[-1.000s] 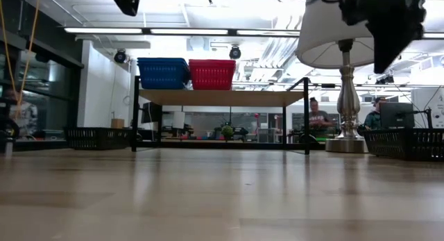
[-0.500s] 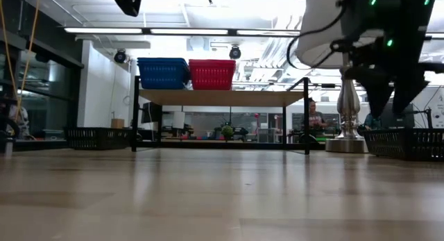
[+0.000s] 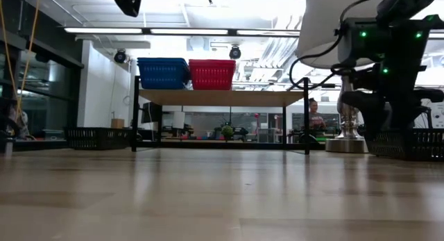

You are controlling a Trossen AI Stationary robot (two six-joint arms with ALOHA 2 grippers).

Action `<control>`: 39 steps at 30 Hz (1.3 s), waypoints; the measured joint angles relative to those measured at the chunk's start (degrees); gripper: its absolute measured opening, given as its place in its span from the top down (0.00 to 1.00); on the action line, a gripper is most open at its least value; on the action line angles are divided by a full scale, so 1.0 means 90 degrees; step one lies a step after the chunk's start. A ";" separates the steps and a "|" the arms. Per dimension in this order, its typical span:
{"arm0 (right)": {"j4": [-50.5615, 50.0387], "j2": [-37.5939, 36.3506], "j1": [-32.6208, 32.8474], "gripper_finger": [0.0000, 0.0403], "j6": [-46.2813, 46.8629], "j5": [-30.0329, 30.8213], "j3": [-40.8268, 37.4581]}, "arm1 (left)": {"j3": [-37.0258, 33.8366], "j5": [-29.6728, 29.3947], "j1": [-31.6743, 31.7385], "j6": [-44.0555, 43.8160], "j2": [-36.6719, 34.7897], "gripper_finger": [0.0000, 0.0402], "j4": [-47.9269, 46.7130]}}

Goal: Stack baskets on shelf by color
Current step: Put the middle black bin on the shelf

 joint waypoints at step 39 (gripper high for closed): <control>0.1355 -0.0005 0.2775 1.00 -0.1412 0.0822 0.3656 | 0.0002 -0.0730 -0.0704 0.0552 -0.0338 1.00 -0.0415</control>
